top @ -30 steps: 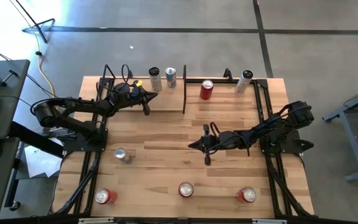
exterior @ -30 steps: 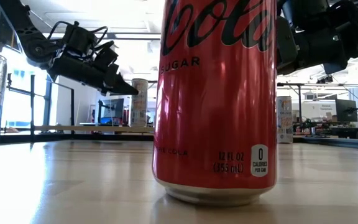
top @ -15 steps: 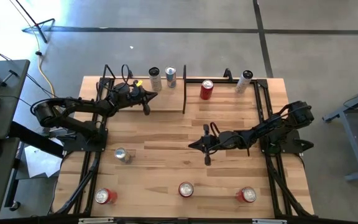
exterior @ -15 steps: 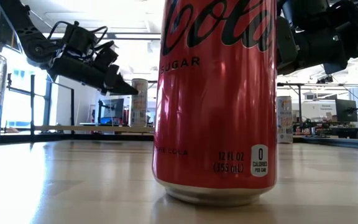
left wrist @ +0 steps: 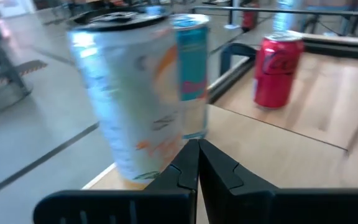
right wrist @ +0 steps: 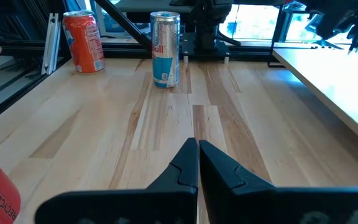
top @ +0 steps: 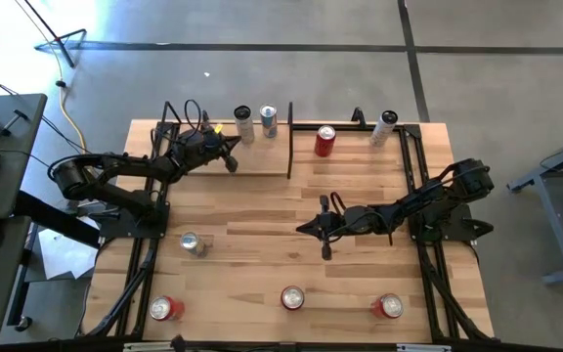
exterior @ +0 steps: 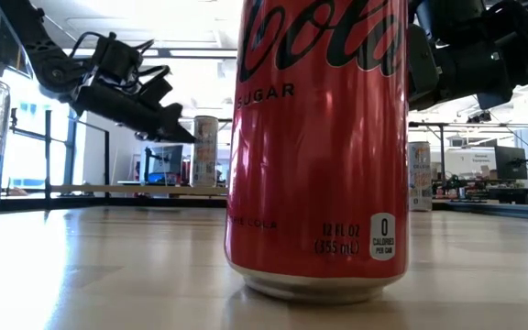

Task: Place canned beverage on shelf
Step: Put the bottom white-yellow soda can on the shelf, then put the bottom red-black soda can on the shelf

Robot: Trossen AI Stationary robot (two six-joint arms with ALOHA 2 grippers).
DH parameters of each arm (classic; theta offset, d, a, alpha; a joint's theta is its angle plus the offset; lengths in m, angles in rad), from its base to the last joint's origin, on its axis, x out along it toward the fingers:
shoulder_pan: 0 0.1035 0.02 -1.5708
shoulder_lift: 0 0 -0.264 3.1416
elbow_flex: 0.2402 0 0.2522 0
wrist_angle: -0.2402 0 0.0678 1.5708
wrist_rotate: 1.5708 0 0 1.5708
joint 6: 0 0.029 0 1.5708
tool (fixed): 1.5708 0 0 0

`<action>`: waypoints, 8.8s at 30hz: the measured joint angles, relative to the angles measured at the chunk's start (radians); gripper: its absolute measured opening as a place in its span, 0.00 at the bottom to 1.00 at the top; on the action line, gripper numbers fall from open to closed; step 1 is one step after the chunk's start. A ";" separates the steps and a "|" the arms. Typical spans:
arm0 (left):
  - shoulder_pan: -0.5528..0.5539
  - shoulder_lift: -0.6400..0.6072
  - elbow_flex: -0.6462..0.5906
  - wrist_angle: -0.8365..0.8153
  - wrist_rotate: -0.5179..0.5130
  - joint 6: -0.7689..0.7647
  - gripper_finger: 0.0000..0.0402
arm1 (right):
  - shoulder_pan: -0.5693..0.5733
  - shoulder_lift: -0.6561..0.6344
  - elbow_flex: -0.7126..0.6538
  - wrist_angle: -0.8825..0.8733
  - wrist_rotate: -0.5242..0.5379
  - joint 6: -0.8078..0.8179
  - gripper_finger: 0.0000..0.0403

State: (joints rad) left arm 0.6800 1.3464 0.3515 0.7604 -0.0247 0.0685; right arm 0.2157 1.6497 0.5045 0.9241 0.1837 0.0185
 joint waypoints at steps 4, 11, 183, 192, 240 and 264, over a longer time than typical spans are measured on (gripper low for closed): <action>0.035 0.000 0.000 -0.006 -0.037 -0.062 0.00 | 0.000 0.000 0.000 0.000 0.000 0.000 0.00; 0.067 0.000 0.034 -0.046 -0.040 -0.091 0.00 | 0.000 0.000 0.000 0.000 0.000 0.000 0.00; -0.310 -0.337 -0.094 -0.161 0.093 -0.015 0.00 | 0.366 0.230 0.599 -0.684 0.094 0.278 0.64; -0.352 -0.337 -0.094 -0.161 0.093 -0.031 0.00 | 0.284 0.165 0.590 -0.726 -0.026 0.141 0.59; -0.361 -0.632 -0.093 -0.400 0.104 0.011 0.00 | -0.369 0.471 1.040 -0.892 -0.537 -0.293 0.59; -0.363 -0.633 -0.094 -0.417 0.112 -0.005 0.00 | -0.335 0.440 1.094 -0.897 -0.411 -0.289 0.72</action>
State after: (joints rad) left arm 0.3168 0.7132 0.2579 0.3436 0.0872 0.0639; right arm -0.1193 2.0893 1.5988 0.0276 -0.2274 -0.2707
